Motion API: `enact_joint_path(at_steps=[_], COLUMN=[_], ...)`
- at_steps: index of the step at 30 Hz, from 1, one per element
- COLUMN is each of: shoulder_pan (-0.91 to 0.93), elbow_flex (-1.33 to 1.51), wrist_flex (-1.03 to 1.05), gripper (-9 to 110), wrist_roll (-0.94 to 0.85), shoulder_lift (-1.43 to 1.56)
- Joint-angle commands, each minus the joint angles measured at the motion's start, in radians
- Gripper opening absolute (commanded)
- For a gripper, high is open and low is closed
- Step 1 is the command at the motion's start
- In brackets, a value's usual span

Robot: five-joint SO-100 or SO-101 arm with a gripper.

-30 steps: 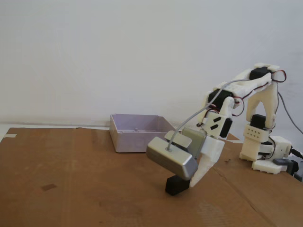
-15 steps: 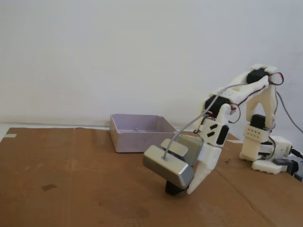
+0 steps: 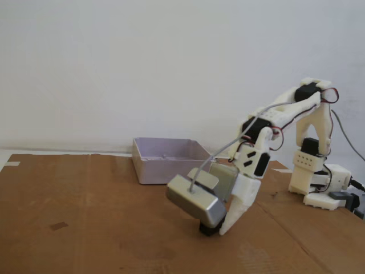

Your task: Grasp a block and put it in the box.

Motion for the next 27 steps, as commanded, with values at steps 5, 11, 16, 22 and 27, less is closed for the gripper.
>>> enact_joint_path(at_steps=[5, 11, 16, 22, 27], shoulder_pan=[0.008, 0.008, 0.008, 0.008, 0.006], elbow_flex=[-0.1, -0.1, -0.098, -0.098, -0.097], wrist_flex=[-0.028, -0.025, -0.021, -0.02, -0.02], gripper=[40, 40, 40, 32, 22], wrist_roll=[-0.012, -0.014, -0.014, -0.014, -0.011], shoulder_lift=[0.032, 0.029, 0.029, 0.029, 0.029])
